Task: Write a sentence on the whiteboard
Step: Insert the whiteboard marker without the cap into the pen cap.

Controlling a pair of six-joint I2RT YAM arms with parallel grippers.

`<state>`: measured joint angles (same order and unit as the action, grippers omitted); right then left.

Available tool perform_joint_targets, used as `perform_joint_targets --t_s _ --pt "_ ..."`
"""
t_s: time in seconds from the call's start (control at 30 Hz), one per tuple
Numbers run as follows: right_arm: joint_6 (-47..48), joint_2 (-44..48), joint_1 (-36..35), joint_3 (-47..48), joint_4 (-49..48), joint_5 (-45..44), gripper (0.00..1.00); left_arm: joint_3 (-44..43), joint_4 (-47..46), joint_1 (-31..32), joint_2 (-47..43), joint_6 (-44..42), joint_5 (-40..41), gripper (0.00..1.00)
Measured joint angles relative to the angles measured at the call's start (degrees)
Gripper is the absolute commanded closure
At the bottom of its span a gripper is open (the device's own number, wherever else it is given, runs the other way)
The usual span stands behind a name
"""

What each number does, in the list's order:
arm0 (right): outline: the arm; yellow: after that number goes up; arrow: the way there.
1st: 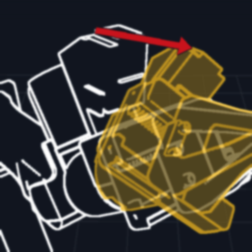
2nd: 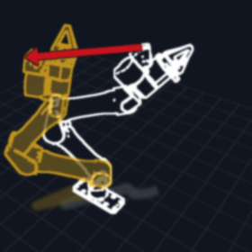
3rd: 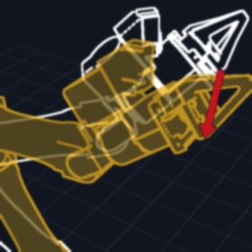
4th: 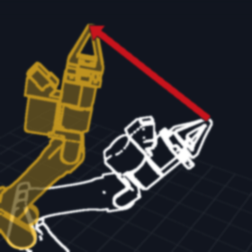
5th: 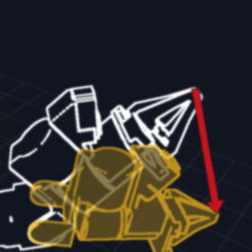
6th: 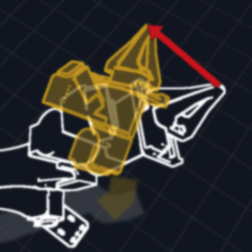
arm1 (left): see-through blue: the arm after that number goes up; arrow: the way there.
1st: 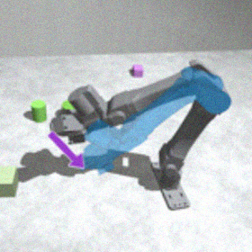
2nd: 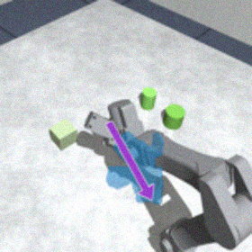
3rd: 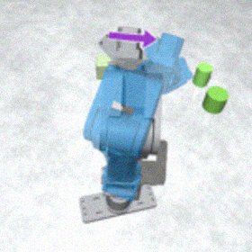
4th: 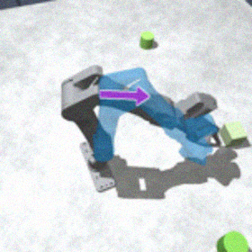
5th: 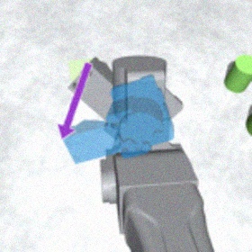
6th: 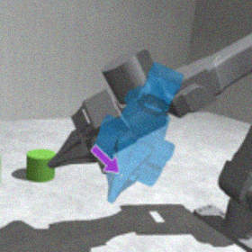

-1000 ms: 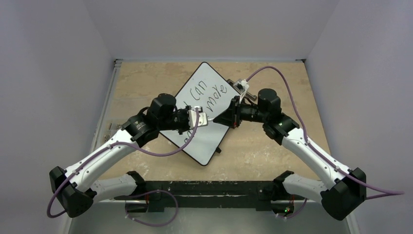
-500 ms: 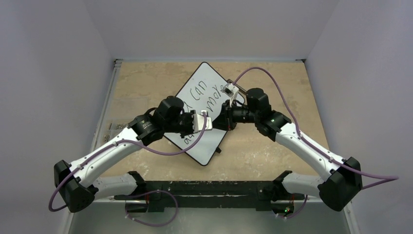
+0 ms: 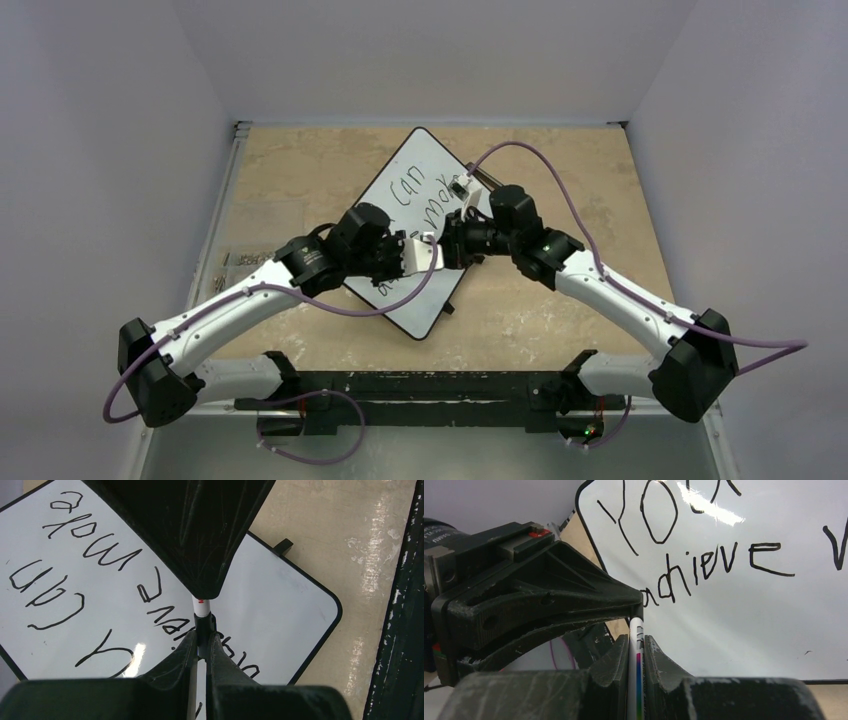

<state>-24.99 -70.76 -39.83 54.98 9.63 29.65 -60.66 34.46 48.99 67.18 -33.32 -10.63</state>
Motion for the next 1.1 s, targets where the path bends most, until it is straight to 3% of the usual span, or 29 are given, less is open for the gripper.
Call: perform_joint_targets --t_s 0.43,1.1 --pt "-11.47 -1.73 -2.62 0.11 -3.37 -4.17 1.00 1.77 0.20 5.53 -3.50 -0.33 13.92 1.00" --pt "-17.92 -7.26 -5.31 5.84 -3.19 -5.95 1.00 6.95 -1.79 9.25 -10.80 -2.56 24.65 1.00"
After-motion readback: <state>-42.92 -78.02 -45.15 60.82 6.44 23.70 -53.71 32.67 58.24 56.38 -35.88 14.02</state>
